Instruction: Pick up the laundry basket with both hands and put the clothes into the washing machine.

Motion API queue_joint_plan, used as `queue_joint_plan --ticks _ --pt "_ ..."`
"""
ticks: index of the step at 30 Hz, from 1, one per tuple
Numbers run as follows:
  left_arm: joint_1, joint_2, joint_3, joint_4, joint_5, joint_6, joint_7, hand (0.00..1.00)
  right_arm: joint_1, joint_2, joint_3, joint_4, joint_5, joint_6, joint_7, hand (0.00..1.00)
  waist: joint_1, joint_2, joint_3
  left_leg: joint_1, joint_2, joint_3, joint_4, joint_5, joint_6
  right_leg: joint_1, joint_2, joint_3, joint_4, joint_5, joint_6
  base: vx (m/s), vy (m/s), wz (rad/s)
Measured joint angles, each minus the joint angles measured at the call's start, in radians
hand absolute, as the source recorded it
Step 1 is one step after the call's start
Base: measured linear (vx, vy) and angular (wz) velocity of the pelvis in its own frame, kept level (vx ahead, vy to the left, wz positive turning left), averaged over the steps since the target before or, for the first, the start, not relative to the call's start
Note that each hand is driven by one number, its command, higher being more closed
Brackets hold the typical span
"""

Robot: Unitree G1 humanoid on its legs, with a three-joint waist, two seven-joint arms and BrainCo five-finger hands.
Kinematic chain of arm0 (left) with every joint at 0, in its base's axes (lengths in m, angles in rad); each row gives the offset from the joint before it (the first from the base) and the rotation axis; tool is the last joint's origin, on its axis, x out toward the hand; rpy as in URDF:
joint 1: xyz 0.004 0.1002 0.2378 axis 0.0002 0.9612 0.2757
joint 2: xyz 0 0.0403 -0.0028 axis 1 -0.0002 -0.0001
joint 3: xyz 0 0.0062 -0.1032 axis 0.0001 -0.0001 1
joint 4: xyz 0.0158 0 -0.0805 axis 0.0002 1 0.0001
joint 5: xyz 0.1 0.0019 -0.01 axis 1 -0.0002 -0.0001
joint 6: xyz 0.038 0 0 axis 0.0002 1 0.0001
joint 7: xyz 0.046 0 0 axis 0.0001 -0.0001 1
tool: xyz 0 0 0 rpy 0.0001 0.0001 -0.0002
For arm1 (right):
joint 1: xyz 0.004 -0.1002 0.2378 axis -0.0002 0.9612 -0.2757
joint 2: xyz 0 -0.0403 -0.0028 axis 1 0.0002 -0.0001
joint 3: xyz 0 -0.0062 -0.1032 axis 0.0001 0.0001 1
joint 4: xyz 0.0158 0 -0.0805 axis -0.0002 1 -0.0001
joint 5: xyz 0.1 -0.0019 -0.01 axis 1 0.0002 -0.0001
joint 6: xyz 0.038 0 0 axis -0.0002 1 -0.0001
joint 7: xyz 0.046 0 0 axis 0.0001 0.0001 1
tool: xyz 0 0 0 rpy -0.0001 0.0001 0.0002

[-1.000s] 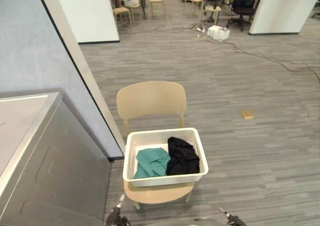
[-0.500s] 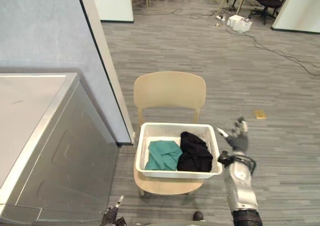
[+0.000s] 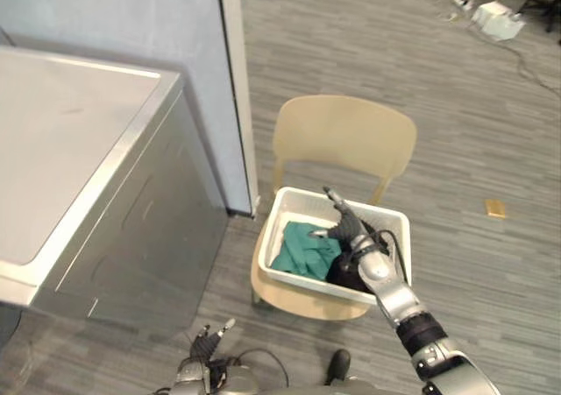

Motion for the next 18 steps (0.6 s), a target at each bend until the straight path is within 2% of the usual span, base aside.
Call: queue_joint_plan --ticks 5,8,14,18 --pt "-0.036 0.019 0.014 -0.020 0.022 -0.001 0.004 0.00 -0.060 0.000 0.109 0.075 -0.047 0.014 0.030 0.00 0.010 -0.017 0.085 -0.069 -0.007 -0.033 0.039 0.001 0.002 -0.027 -0.007 -0.022 0.000 0.008 -0.001 -0.06 -0.004 0.18" --pt "-0.058 0.029 0.014 -0.021 0.025 -0.002 0.008 0.00 -0.086 -0.003 0.132 0.108 -0.062 0.015 0.039 0.00 0.018 -0.027 0.116 -0.096 -0.008 -0.035 0.055 0.001 0.002 -0.048 -0.009 -0.021 0.000 0.017 -0.008 -0.05 -0.008 0.00" --pt "-0.093 0.030 0.008 -0.058 0.028 -0.001 0.042 0.00 -0.166 -0.006 0.114 0.189 -0.062 0.028 0.026 0.00 0.030 -0.043 0.179 -0.159 -0.016 -0.073 0.094 0.002 0.002 -0.072 -0.015 -0.047 0.001 0.024 -0.008 -0.05 -0.007 0.14" --pt "-0.112 0.025 0.000 -0.092 -0.012 -0.010 0.067 0.00 -0.236 0.000 0.040 0.245 -0.055 0.052 -0.012 0.00 0.037 -0.046 0.223 -0.211 -0.018 -0.086 0.115 0.005 0.005 -0.109 -0.015 -0.051 0.001 0.041 -0.016 -0.06 -0.001 0.04"
